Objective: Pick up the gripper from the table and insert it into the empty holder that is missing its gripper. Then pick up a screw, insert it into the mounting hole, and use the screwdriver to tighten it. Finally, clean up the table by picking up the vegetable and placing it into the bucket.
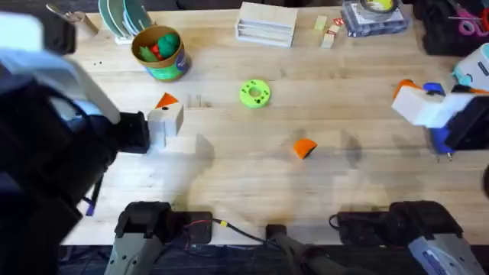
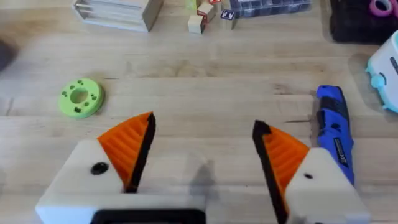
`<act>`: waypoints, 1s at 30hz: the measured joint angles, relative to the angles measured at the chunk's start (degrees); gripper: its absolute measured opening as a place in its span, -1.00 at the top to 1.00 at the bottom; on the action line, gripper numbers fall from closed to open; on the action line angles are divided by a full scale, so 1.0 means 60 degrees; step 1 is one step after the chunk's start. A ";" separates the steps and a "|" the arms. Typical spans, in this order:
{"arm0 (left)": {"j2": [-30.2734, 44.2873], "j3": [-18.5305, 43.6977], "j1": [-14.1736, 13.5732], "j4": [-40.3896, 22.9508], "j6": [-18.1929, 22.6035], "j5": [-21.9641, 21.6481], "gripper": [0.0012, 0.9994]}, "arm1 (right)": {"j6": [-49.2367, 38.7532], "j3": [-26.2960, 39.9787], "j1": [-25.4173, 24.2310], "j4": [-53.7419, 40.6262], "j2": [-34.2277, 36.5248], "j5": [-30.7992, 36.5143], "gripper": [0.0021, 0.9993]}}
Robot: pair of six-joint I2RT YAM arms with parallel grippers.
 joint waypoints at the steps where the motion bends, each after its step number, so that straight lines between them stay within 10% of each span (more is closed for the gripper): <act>1: 0.0453 0.0349 0.0000 -0.0434 0.0270 -0.0021 -0.98 | 0.0000 0.0488 0.0000 -0.0362 0.0413 -0.0030 -0.99; 16: 0.3609 0.1391 0.0000 -0.2217 0.1646 -0.0042 -0.98 | 0.0000 0.2220 0.0000 -0.1303 0.1961 -0.0098 -0.98; 22: 0.3667 0.0260 0.0000 -0.2199 0.1687 -0.0562 -0.97 | 0.0000 0.2222 0.0000 -0.1303 0.1961 -0.0098 -0.98; 27: 0.3667 -0.0479 0.0018 -0.1797 0.1722 -0.1039 0.14 | 0.0000 0.2220 0.0000 -0.1303 0.1964 -0.0098 -0.98; 28: 0.3667 -0.0480 0.0018 -0.1594 0.1752 -0.1187 0.94 | 0.0000 0.2224 0.0000 -0.1303 0.1961 -0.0098 -0.98; 30: 0.3667 -0.0480 0.0018 -0.1590 0.1758 -0.1213 0.99 | 0.0000 0.2224 0.0000 -0.1303 0.1961 -0.0098 -0.98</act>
